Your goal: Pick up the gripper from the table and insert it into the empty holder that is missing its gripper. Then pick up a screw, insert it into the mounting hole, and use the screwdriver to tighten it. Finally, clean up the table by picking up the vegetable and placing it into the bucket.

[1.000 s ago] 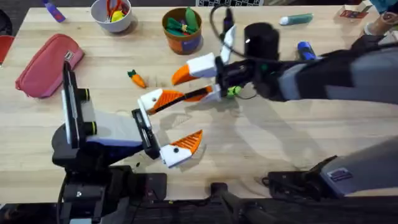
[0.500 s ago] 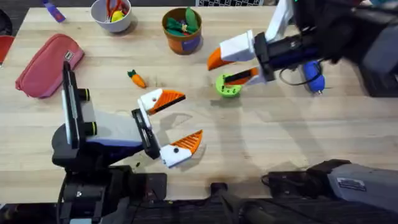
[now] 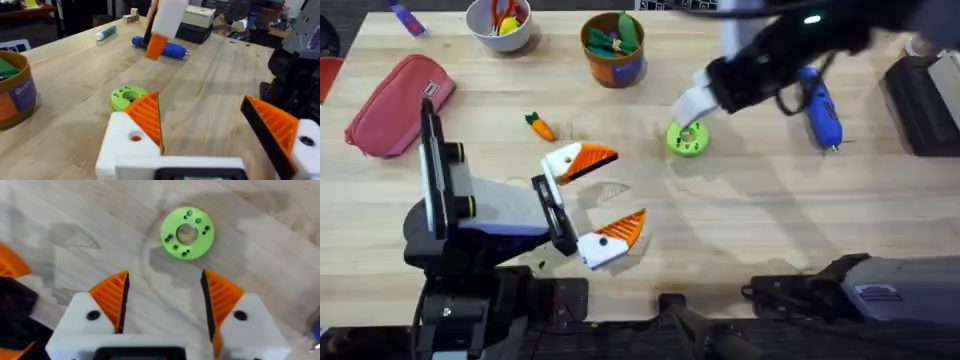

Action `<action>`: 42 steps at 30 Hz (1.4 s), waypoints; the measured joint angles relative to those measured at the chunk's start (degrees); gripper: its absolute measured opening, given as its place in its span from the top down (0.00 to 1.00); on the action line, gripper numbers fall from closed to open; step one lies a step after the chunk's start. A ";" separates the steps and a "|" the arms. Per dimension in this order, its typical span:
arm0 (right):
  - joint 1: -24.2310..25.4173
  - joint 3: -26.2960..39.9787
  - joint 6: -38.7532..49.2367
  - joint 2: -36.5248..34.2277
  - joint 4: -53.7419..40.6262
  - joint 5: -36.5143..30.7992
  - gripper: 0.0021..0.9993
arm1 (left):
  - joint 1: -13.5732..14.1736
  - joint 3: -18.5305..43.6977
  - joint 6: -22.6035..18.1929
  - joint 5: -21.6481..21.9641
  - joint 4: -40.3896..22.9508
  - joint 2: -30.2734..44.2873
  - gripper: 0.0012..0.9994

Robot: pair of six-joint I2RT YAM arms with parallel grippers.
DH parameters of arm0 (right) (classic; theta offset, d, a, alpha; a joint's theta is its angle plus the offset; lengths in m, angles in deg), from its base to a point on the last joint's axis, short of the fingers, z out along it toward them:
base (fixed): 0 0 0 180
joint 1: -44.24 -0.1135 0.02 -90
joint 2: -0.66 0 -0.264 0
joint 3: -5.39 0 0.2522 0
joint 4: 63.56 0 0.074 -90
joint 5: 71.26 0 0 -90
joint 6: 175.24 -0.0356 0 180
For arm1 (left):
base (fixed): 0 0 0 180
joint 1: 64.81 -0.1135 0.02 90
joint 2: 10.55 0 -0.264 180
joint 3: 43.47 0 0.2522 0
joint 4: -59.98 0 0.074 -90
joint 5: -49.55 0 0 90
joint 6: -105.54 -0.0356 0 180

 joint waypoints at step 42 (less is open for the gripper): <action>-5.95 1.38 4.31 -20.38 5.35 -7.88 0.73 | 0.00 0.00 0.00 0.00 0.00 0.02 0.01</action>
